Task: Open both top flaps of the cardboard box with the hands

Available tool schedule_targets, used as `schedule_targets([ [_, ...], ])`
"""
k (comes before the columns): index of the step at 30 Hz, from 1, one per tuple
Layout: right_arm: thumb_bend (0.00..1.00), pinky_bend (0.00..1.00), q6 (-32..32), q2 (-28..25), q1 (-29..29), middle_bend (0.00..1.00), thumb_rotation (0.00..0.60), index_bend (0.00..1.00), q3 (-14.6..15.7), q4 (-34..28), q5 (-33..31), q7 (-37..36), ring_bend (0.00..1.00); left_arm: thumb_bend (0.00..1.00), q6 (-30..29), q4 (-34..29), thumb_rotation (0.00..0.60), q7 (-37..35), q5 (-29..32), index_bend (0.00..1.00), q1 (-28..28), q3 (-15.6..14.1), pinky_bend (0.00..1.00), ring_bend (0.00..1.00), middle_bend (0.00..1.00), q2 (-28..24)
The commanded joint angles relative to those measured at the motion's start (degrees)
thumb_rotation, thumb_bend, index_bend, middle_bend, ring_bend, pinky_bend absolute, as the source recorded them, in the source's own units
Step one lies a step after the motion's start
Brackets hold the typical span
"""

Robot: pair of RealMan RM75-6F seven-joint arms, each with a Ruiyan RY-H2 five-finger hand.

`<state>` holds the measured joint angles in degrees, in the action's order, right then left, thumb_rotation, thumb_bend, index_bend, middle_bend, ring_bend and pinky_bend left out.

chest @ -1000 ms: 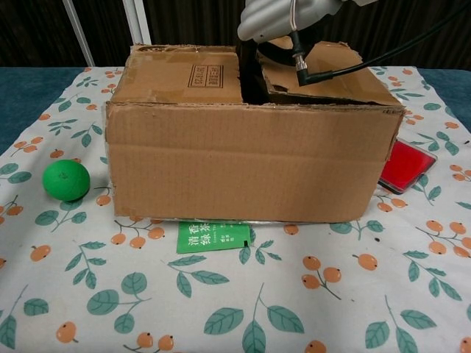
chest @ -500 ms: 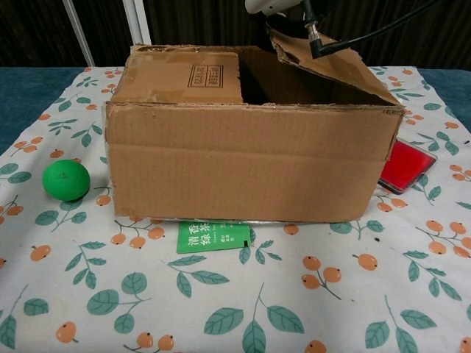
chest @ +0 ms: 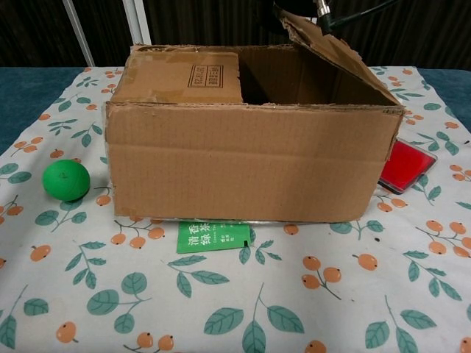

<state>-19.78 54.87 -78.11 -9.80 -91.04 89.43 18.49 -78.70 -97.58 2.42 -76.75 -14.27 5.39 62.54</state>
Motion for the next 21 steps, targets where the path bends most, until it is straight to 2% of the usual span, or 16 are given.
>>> schedule_targets([
  [1, 1.00, 0.31, 0.6, -1.1, -0.3, 0.39, 0.600, 0.56, -0.2, -0.5, -0.5, 0.5, 0.30, 0.13, 0.1, 0.0, 0.600, 0.0, 0.0, 0.00, 0.0, 0.0, 0.03, 0.00, 0.00, 0.0],
  [21, 1.00, 0.31, 2.5, -8.0, -0.6, 0.39, 0.600, 0.56, -1.2, -3.7, -3.5, 4.5, 0.30, 0.13, 0.4, 0.1, 0.600, 0.0, -0.1, 0.00, 0.3, 0.5, 0.03, 0.00, 0.00, 0.0],
])
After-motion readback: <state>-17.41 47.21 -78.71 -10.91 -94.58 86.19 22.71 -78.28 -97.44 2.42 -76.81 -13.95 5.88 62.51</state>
